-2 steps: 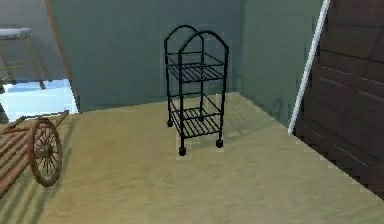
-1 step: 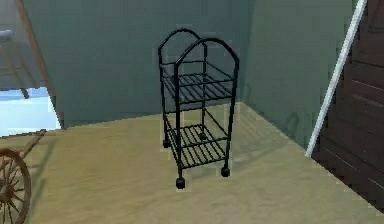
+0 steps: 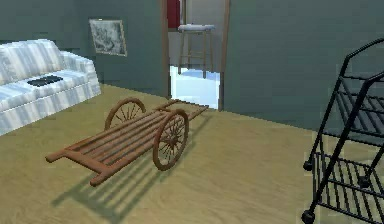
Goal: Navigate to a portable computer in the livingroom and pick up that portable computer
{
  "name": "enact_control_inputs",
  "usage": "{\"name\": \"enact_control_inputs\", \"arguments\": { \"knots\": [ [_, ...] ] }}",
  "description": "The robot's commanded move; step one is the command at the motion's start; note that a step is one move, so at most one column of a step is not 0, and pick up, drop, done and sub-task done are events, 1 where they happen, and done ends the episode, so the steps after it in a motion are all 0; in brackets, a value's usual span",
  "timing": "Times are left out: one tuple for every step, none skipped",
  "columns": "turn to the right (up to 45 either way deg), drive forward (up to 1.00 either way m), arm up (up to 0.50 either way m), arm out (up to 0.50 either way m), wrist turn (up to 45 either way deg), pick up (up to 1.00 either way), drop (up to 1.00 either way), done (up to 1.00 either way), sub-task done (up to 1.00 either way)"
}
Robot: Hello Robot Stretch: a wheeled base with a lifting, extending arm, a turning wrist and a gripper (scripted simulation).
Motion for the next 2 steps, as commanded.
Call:
{"name": "enact_control_inputs", "arguments": {
  "knots": [
    [-21.0,0.00,0.00,0.00,0.0,0.00,0.00,0.00,0.00],
    [0.0,0.15,0.00,0.00,0.0,0.00,0.00,0.00,0.00]
  ]
}}
